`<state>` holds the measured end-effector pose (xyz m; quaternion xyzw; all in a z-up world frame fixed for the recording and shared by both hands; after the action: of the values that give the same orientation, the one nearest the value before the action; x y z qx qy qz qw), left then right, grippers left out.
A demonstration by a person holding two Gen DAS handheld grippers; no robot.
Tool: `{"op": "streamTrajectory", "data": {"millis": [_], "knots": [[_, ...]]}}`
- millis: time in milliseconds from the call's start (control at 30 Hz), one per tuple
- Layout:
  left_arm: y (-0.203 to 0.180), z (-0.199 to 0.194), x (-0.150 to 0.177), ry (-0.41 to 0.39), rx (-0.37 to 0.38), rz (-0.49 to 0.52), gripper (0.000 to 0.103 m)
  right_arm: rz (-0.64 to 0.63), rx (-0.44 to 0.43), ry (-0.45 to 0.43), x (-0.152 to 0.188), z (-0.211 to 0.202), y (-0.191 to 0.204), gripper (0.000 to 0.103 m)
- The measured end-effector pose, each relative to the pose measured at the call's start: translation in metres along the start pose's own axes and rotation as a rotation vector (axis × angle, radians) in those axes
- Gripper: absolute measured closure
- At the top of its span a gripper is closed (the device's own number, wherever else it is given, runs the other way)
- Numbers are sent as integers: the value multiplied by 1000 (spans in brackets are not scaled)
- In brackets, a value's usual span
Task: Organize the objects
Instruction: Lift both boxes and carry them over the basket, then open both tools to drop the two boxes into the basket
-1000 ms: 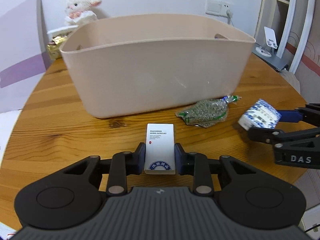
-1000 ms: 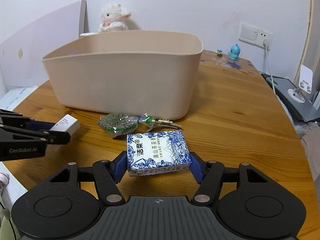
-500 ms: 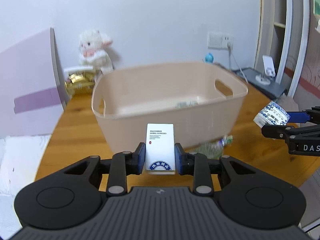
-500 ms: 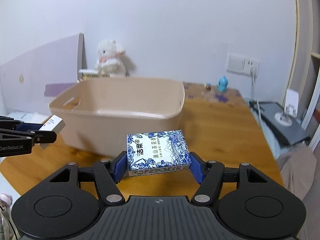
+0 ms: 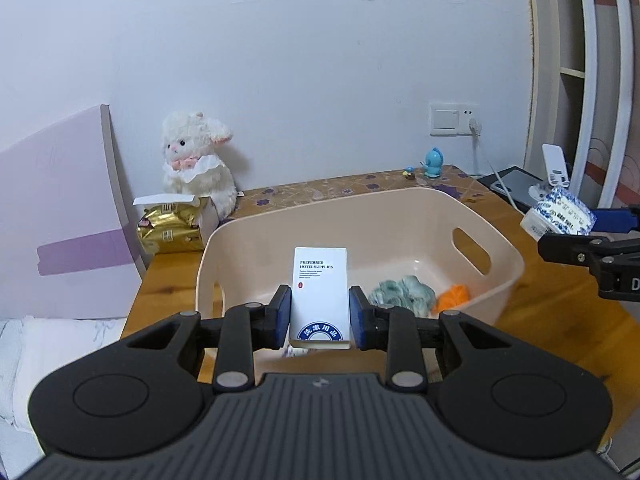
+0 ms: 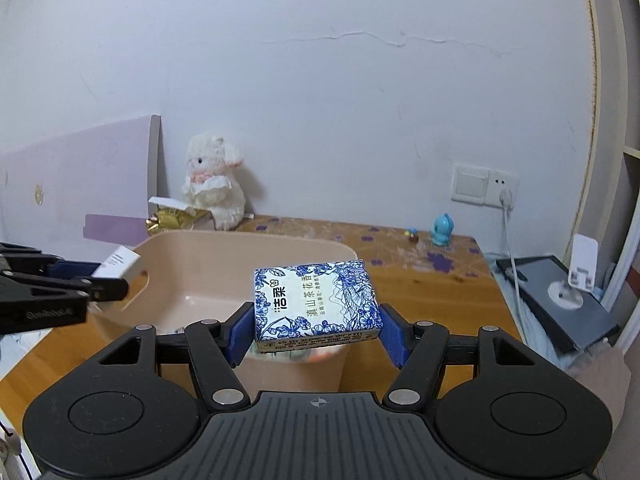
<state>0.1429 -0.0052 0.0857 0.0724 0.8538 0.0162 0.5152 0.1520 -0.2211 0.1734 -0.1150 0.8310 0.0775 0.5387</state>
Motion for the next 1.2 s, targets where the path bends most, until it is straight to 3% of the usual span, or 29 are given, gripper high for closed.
{"op": "streamTrajectory", "data": {"millis": [333,667,933,1100,1200], "knots": [[-3,72,-5,140,1,-23,70,-42,-23,35,-11,50,21,42],[-1,123,15,312,-3,-32,70,-103,-20,175,5,113,40,42],[0,134,18,338,-8,-35,70,-129,-13,228,18,128,47,41],[0,131,16,328,-10,-42,68,-130,-3,199,16,122,47,33],[2,123,12,298,-13,-52,46,-131,8,171,11,112,45,27]]}}
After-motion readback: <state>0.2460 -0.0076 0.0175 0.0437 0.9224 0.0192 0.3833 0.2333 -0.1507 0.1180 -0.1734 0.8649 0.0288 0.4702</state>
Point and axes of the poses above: each gripper's, at about its wrist camera, not at the fingertips, and z roughly the way its jaws point, y to its left, x to its underside, the point moved 3 cm from there along z, roughly the way its jaws point, and after that the axes turned 3 degrees about -y, right-handed, at the moved point
